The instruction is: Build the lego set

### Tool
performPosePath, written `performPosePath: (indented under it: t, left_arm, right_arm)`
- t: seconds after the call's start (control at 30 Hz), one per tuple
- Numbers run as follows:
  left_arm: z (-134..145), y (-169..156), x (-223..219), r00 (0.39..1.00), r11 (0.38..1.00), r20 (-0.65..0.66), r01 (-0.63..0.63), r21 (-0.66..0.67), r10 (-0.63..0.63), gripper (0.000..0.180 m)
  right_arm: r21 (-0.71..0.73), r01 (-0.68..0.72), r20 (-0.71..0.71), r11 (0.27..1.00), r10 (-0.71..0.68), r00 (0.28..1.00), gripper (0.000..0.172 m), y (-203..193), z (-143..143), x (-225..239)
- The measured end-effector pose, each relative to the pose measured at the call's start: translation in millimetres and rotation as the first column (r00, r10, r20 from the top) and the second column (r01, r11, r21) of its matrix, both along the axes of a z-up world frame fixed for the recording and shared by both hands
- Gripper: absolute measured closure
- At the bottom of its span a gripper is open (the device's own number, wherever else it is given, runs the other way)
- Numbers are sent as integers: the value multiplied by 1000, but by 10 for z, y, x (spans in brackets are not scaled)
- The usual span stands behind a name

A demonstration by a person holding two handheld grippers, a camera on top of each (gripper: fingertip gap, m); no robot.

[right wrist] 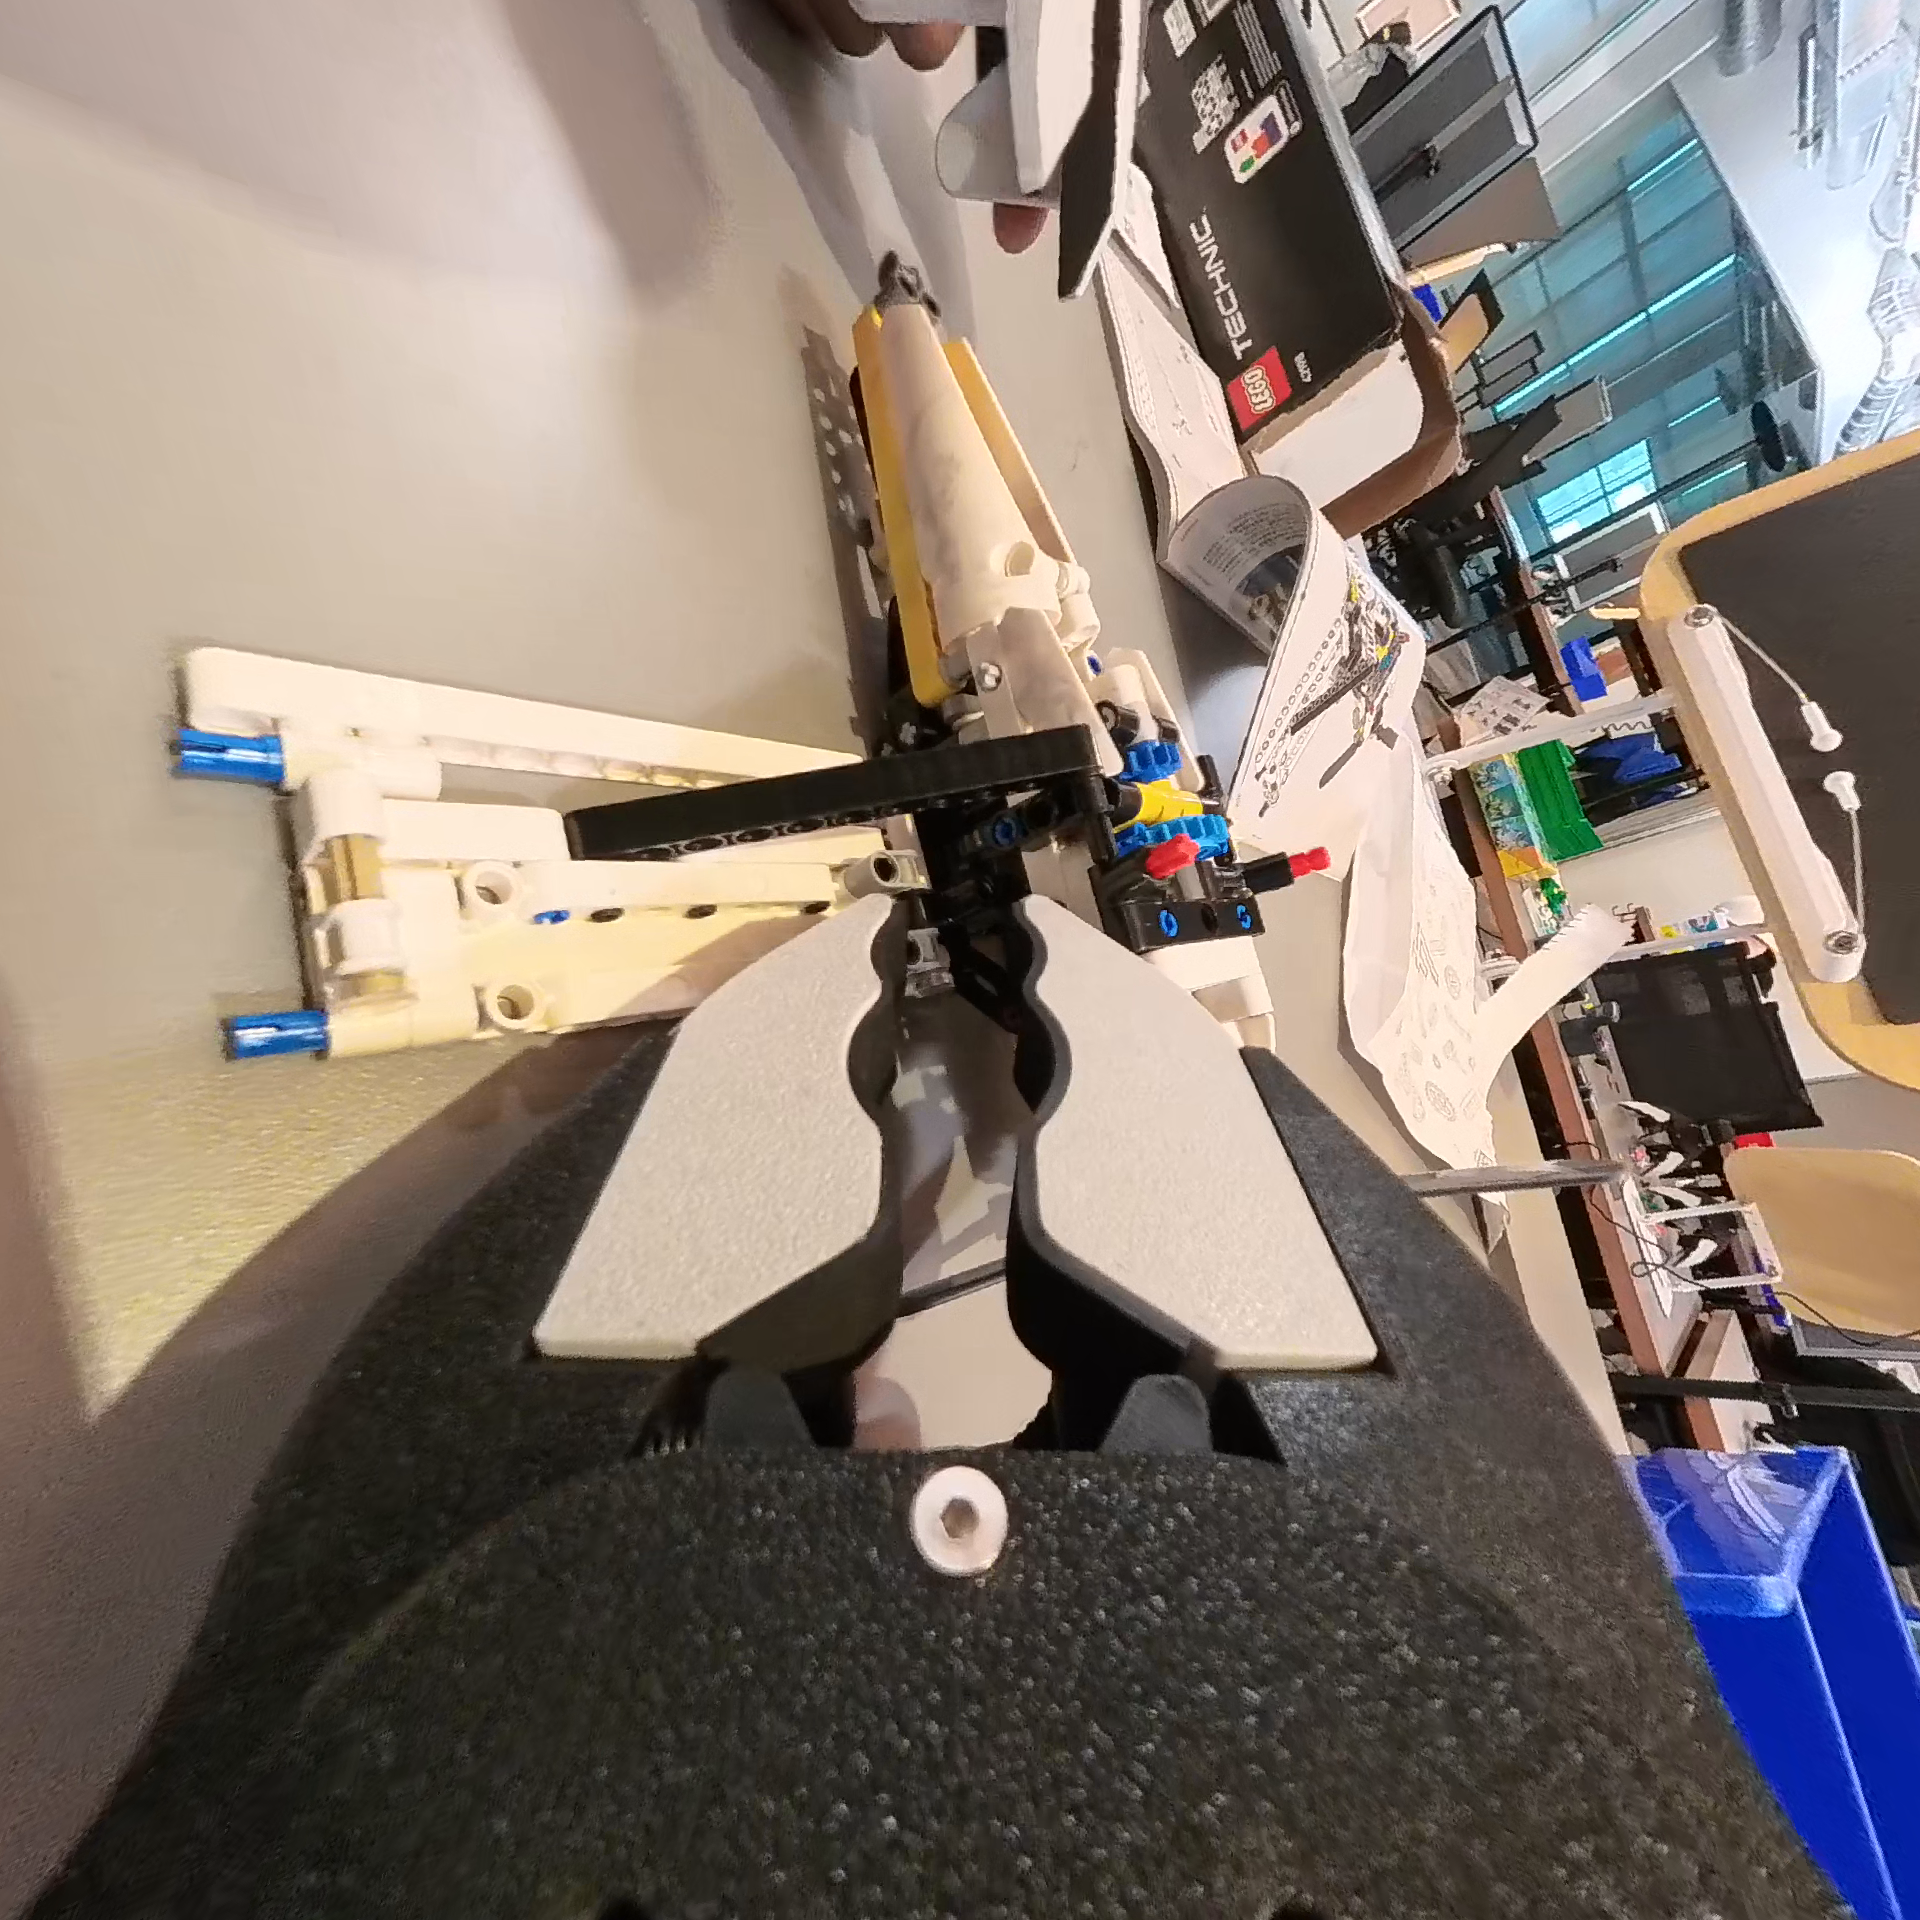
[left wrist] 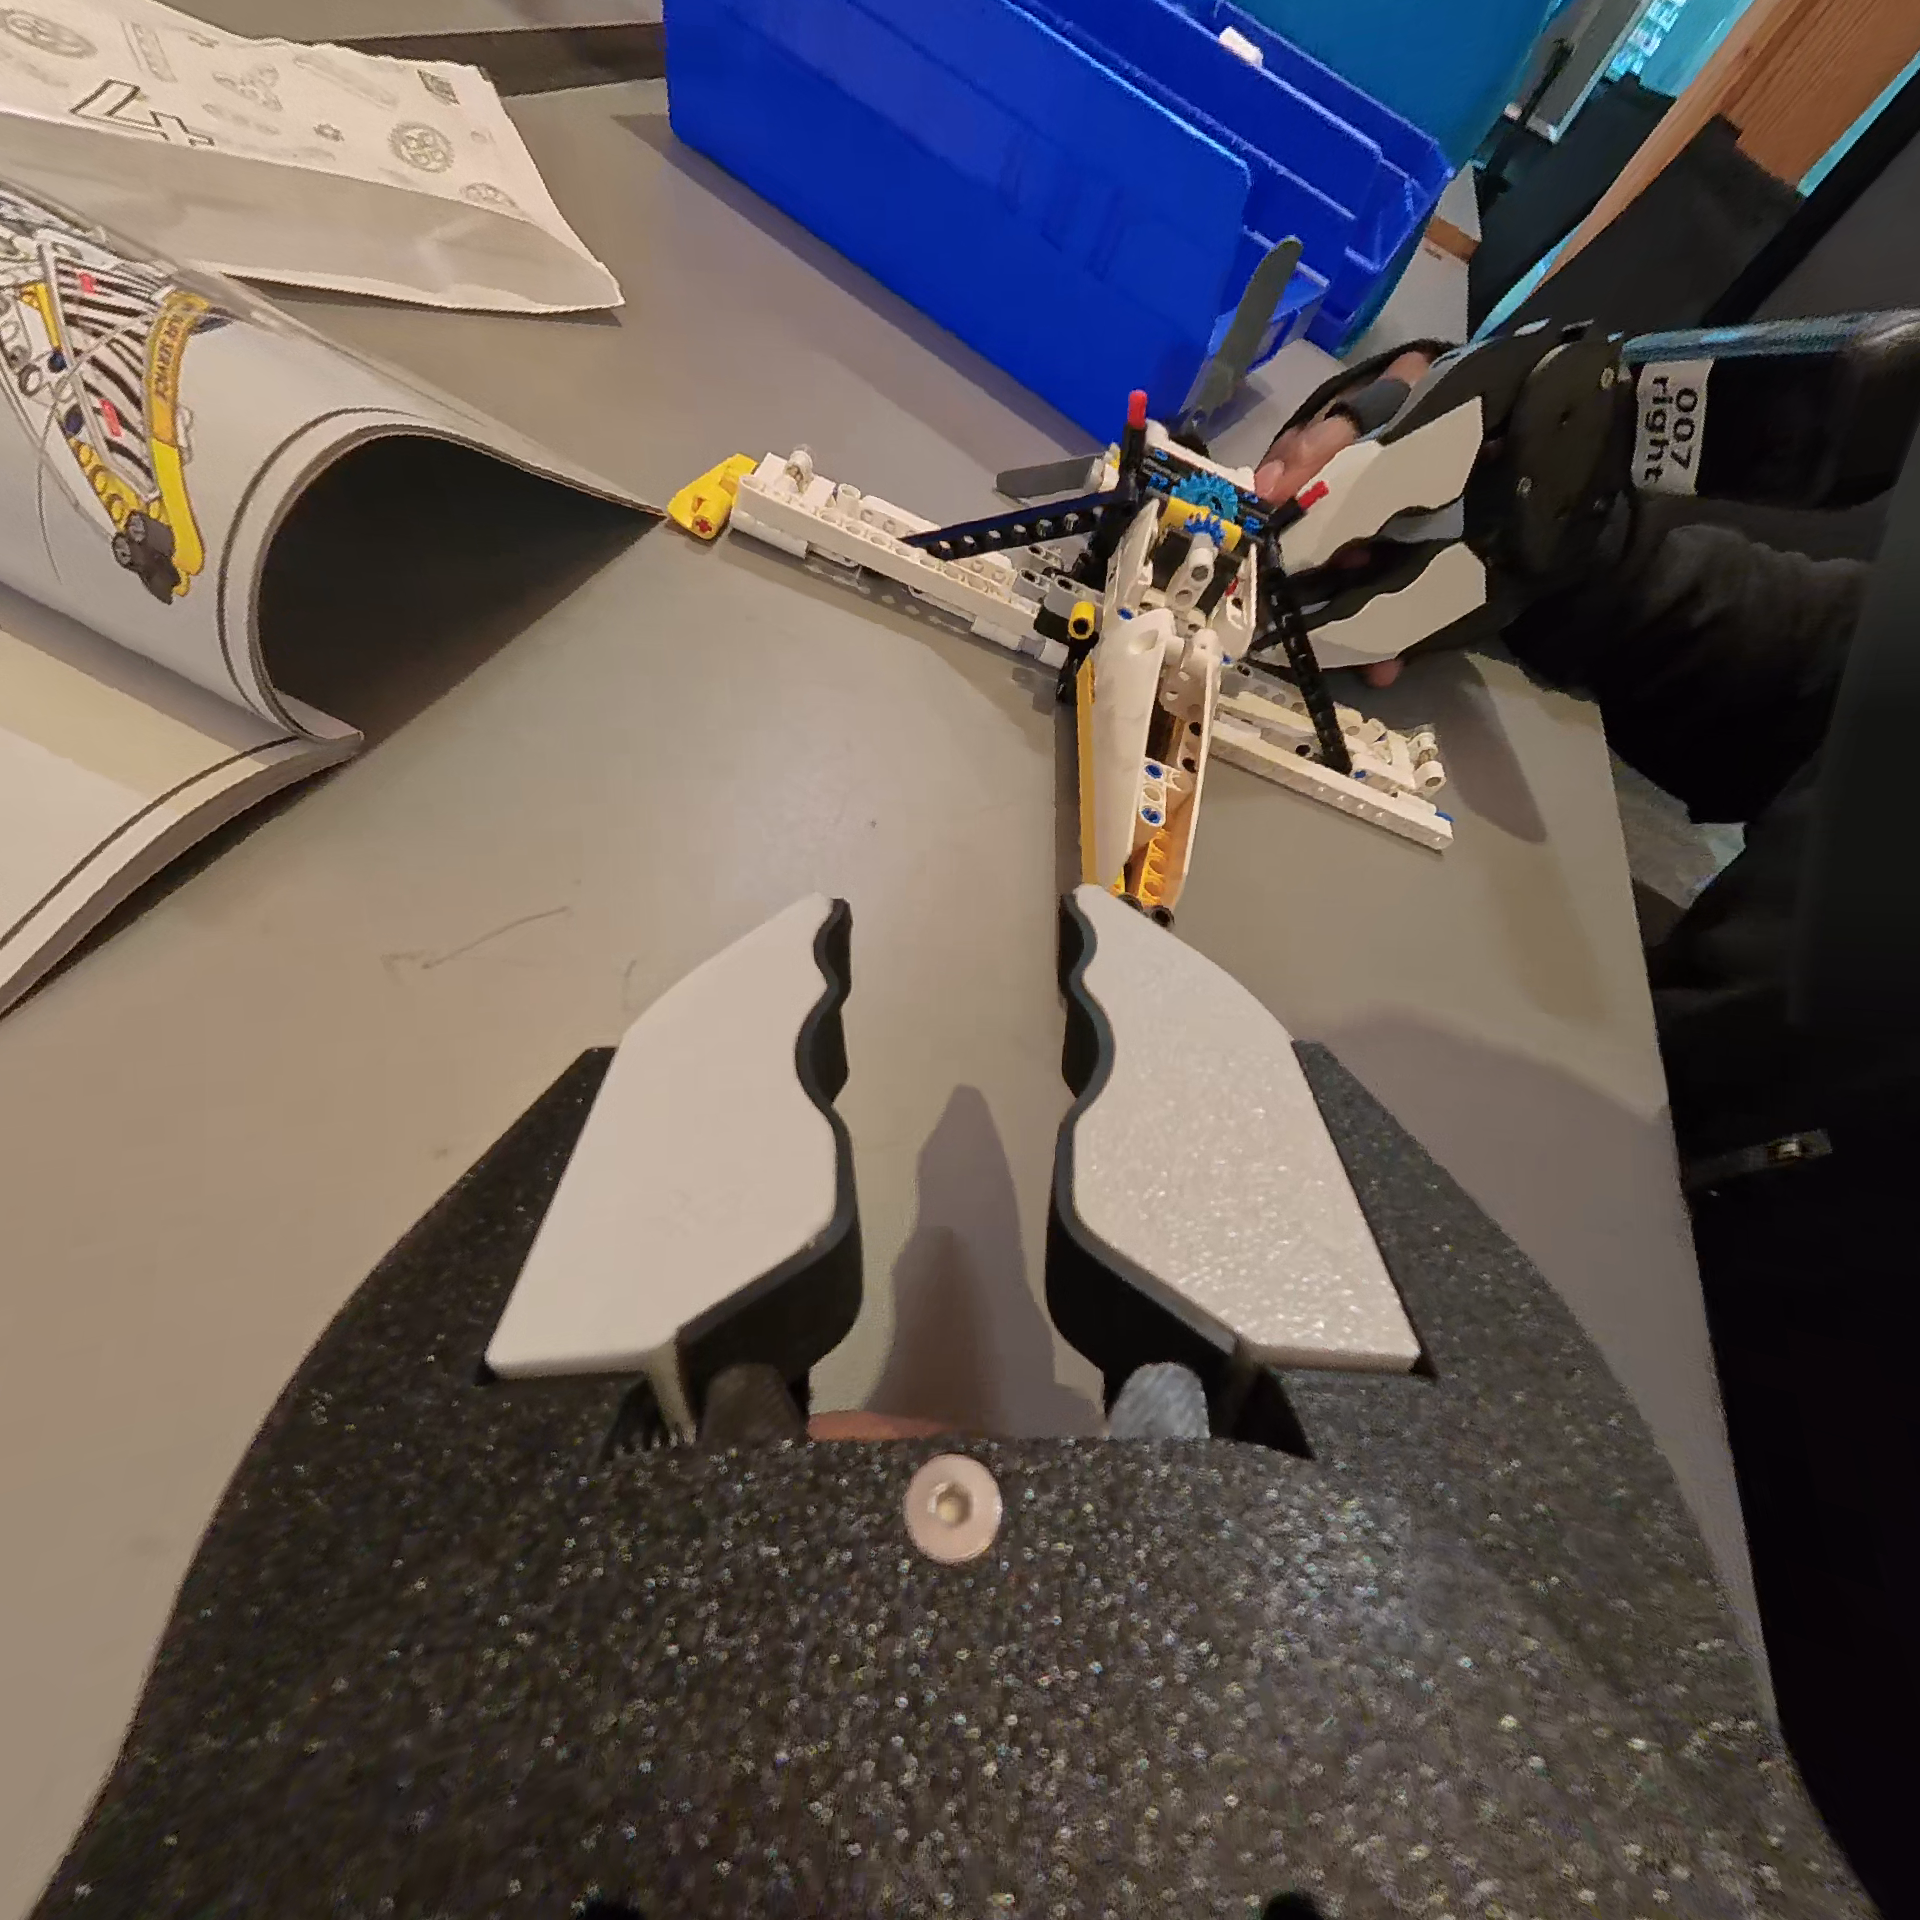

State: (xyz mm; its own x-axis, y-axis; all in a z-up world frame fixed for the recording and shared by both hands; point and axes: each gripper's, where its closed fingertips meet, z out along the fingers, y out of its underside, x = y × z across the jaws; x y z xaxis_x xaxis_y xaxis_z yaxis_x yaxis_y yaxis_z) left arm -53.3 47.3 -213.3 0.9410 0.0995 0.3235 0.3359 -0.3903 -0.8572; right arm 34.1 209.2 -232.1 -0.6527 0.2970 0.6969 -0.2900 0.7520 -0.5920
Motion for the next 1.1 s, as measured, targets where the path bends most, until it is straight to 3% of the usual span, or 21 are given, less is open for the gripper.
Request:
performPosePath:
  t: [0.3, 1.1]
  left_arm:
    - [-24, 18, 56, 997, 1000, -81, 14, -26, -16, 142]
    - [-28, 17, 50, 996, 999, -87, 9, -30, -12, 142]
  right_arm:
    - [8, 4, -24, 1000, -4, 1000, 155, 0, 3, 5]
    - [7, 9, -24, 1000, -8, 1000, 155, 2, 2, -2]
